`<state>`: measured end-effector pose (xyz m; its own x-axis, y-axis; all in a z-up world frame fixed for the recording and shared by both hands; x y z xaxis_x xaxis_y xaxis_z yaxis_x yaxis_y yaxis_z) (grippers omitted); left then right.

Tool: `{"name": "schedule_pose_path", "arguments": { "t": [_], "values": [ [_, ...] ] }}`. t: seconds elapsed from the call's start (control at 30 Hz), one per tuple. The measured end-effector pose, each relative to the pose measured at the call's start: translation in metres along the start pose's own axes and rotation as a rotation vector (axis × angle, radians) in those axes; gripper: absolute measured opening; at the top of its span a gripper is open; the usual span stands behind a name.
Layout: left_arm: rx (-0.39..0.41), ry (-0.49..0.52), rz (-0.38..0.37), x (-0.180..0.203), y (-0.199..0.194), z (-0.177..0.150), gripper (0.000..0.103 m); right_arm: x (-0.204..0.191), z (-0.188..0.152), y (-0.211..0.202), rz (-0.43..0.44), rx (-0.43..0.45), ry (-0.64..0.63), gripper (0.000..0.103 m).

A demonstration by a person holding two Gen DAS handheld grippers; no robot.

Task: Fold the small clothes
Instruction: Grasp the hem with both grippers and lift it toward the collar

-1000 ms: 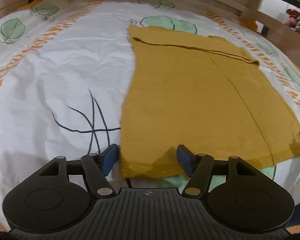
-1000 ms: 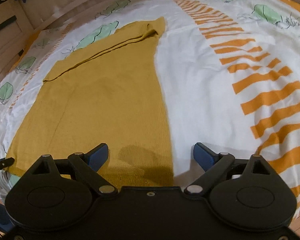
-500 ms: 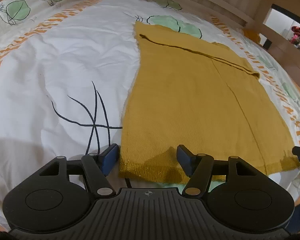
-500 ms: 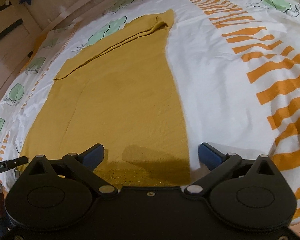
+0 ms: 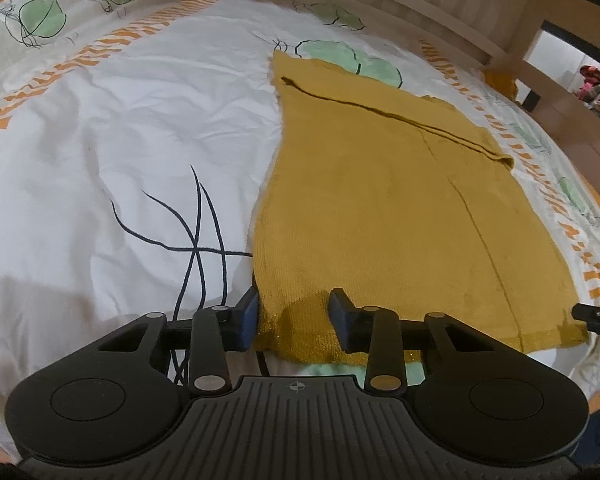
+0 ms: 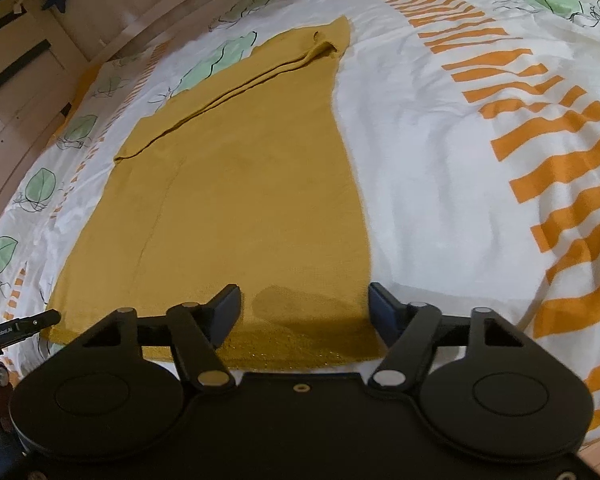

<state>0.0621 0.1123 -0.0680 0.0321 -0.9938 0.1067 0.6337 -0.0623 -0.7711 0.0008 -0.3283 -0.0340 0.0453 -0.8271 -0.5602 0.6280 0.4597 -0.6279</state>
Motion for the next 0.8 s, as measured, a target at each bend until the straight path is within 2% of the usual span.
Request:
{"name": "schedule_pose_path", "arguments": {
  "t": [0.03,0.1,0.13,0.2,0.23,0.37,0.47,0.67,0.8],
  "values": [
    [-0.001,-0.003,-0.004,0.0,0.0,0.0,0.029,0.001,0.0,-0.001,-0.001,0.001,0.003,0.066],
    [-0.002,-0.011,-0.03,-0.001,0.001,0.0,0.011,0.003,0.0,-0.003,-0.008,0.006,0.008,0.054],
    [-0.006,-0.022,-0.053,-0.002,0.002,-0.001,0.009,0.004,0.0,-0.003,-0.013,0.006,0.01,0.049],
    [-0.006,-0.045,-0.072,-0.004,0.003,-0.001,0.007,0.006,-0.001,-0.004,-0.003,0.005,0.019,0.02],
    [-0.002,-0.048,-0.078,-0.004,0.003,-0.001,0.007,0.007,-0.001,-0.004,0.022,0.001,0.029,0.016],
    [0.067,-0.054,-0.094,-0.003,-0.006,0.003,0.006,0.0,0.0,-0.005,0.027,0.018,-0.003,0.016],
    [0.117,-0.08,-0.102,-0.002,-0.013,0.009,0.006,-0.004,0.005,-0.011,0.053,0.067,-0.005,0.015],
    [0.181,-0.166,-0.096,-0.008,-0.022,0.023,0.006,-0.013,0.018,-0.024,0.109,0.188,-0.001,0.015],
    [0.207,-0.218,-0.103,-0.011,-0.024,0.036,0.005,-0.019,0.028,-0.025,0.117,0.223,-0.003,0.015]
  ]
}}
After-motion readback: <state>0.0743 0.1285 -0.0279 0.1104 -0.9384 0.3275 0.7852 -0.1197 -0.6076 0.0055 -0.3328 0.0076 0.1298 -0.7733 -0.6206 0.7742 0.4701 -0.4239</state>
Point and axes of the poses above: each gripper's, at about its wrist camera, not at the fingertips, and y roughly the way its jaws point, x to its right, z to its top, the point moved 3 cm from there along y, roughly the way its jaws point, and after that the axes turned 12 degrees about z, right-handed, at the moved point
